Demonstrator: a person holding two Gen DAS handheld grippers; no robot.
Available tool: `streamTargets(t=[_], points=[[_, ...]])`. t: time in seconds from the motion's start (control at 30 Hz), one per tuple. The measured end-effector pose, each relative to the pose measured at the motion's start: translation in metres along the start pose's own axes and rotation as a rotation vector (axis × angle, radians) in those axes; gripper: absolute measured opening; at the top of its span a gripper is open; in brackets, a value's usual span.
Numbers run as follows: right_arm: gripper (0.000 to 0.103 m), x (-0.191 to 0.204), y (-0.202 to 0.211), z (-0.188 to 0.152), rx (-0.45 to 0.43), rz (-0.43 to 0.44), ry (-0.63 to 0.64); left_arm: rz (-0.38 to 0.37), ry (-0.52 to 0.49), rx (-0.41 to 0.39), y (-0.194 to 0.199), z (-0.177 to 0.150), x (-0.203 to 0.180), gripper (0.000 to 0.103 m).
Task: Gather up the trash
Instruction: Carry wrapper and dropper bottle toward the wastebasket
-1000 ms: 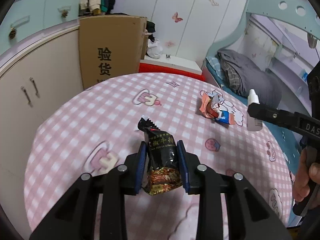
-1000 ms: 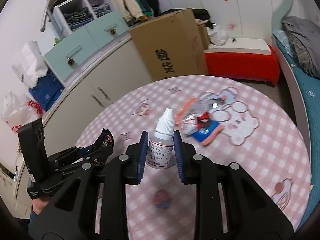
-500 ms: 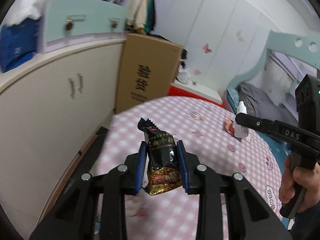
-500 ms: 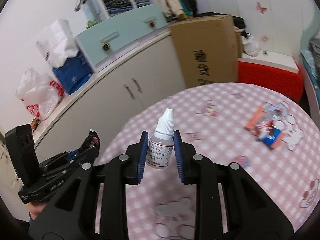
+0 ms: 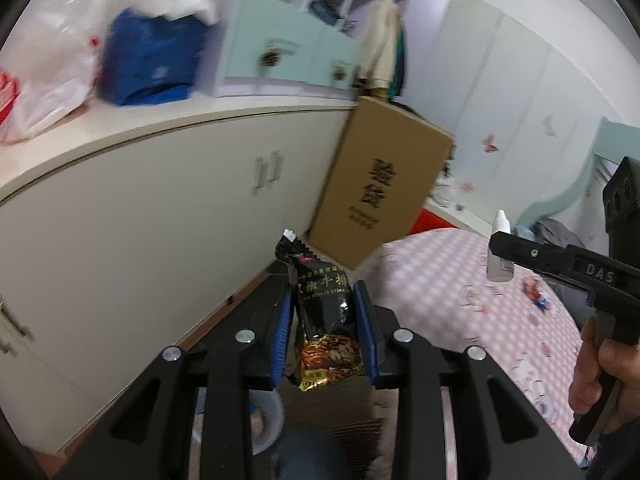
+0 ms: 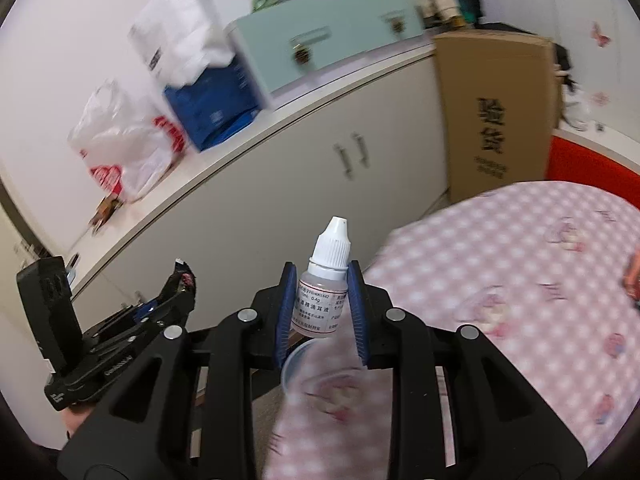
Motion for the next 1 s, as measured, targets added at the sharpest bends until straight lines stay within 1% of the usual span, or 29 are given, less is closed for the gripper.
streamTargets(t=[0.07,0.2,0.37,0.5,0.6,0.73,1.0], points=[[0.026,0.021,-0.021,-0.006,0.034,0.025,0.018,0.024,0.027,0.009,0.000,-0.004,0.022,0.029],[0.026,0.058,-0.067,-0.024,0.115,0.067,0.036,0.078,0.077,0.054,-0.007,-0.026,0.067,0.029],[0.026,0.091,-0.117,-0.050,0.208,0.084,0.046,0.099,0.131,0.127,-0.025,-0.060,0.107,0.029],[0.026,0.105,-0.155,-0.075,0.290,0.070,0.053,0.101,0.172,0.181,-0.044,-0.086,0.134,0.029],[0.026,0.104,-0.177,-0.090,0.339,0.040,0.041,0.097,0.184,0.208,-0.058,-0.098,0.145,0.029],[0.026,0.096,-0.209,-0.115,0.417,-0.007,0.027,0.093,0.205,0.274,-0.083,-0.122,0.162,0.029],[0.026,0.078,-0.253,-0.157,0.545,-0.063,-0.015,0.058,0.219,0.385,-0.123,-0.160,0.172,0.030]])
Point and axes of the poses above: each gripper's, at about its wrist camera, not at the fingertips, and y roughly against the way its jaws point, x to its left, z to its top, the point moved 10 cm from there along -y, roughly the way its jaws point, and after that the axes turned 3 degrees about -z, right-handed, at the moved point
